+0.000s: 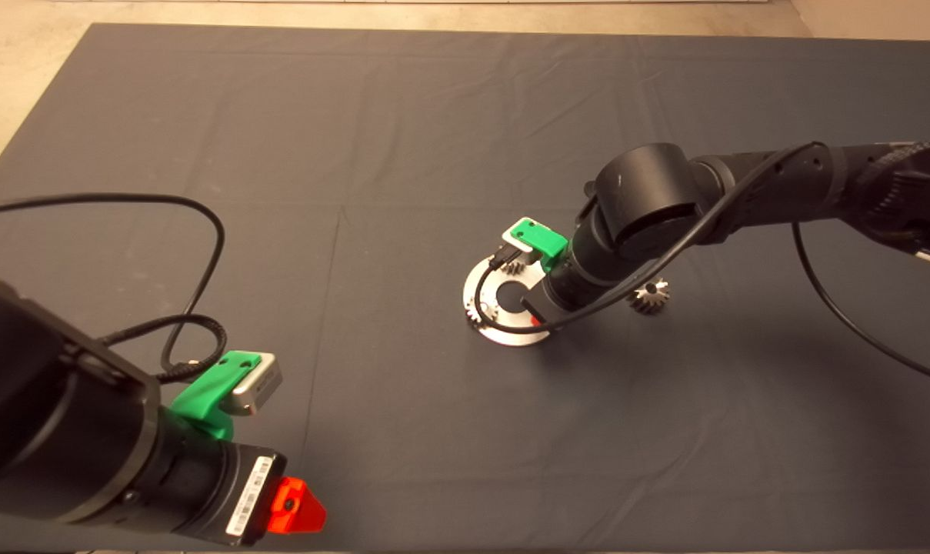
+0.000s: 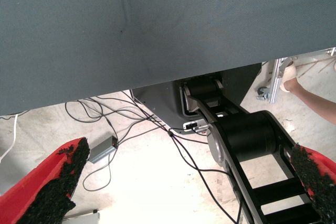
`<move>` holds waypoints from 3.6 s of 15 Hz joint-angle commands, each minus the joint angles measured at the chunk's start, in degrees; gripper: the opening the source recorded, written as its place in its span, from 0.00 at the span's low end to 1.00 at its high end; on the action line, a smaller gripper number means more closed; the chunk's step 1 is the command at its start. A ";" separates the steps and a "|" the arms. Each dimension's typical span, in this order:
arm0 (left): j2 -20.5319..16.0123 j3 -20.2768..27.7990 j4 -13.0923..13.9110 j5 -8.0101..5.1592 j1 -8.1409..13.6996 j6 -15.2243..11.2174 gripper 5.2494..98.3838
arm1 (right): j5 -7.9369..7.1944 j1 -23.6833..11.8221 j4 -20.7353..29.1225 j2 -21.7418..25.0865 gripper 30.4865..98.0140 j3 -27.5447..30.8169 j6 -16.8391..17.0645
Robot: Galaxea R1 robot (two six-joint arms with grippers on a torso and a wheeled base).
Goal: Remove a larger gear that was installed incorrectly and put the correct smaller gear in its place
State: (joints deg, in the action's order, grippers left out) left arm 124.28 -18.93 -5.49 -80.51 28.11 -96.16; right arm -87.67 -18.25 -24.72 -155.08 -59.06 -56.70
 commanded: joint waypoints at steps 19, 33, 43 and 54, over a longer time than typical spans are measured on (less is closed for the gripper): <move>-0.04 1.02 0.65 0.00 0.19 -0.17 1.00 | -5.67 -1.35 -2.12 1.88 0.16 -1.30 -0.25; -0.04 1.02 0.65 -0.09 0.19 -0.17 1.00 | -5.14 -1.09 -2.44 1.04 0.16 -1.39 -0.25; -0.04 1.02 0.65 -0.09 0.19 -0.17 1.00 | -4.96 -1.18 -2.44 0.88 0.16 -0.34 -0.52; -0.04 1.02 0.65 -0.09 0.19 -0.08 1.00 | -3.91 -1.09 -2.52 0.16 0.16 -0.42 -2.10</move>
State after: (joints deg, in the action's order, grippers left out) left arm 124.28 -18.93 -5.49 -80.53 28.11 -96.16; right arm -87.59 -18.21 -25.65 -156.23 -60.31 -58.41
